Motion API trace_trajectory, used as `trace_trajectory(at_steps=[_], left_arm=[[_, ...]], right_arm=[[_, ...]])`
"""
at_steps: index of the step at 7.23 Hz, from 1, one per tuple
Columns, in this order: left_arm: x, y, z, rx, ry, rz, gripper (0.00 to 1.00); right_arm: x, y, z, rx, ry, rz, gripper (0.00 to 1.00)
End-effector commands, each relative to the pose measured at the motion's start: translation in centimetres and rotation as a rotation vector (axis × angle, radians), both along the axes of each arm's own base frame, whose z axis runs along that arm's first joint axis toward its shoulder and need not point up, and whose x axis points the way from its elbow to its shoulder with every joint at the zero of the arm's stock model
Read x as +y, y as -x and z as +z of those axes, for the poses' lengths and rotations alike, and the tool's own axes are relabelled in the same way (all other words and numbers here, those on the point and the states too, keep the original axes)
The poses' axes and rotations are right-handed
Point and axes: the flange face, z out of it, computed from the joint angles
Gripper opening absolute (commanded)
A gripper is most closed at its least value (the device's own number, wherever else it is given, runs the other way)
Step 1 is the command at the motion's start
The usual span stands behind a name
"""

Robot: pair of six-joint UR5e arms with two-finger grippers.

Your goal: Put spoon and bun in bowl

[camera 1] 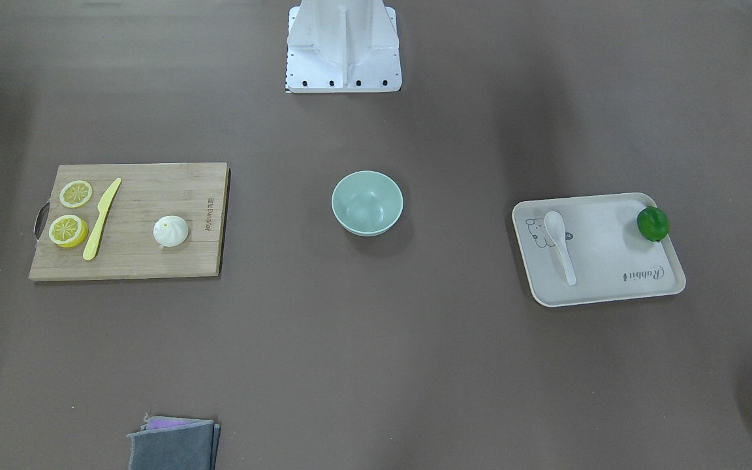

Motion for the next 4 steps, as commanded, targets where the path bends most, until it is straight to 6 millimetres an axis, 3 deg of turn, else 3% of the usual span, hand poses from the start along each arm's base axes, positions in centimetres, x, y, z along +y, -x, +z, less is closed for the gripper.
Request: trace_trajectory(at_steps=[1,2,3,4], left_arm=[[-3.2,-7.0,-3.7,0.061,0.132,-0.041,0.98],[-4.8,-10.2,-6.3,0.106,0.175,-0.089,0.98],[-4.8,-13.9,-7.1,0.126,0.202,-0.094,0.98],[-6.3,-18.0,-9.6,0.120,0.245,-0.153,0.98]], right_arm=[[-0.1,4.0,-3.8,-0.010,0.033,-0.011,0.97],[-0.9,5.7,-5.2,-0.017,0.046,-0.016,0.92],[-1.1,9.2,-7.1,-0.007,0.066,-0.045,0.92],[-2.3,12.7,-9.0,0.025,0.092,-0.038,0.92]])
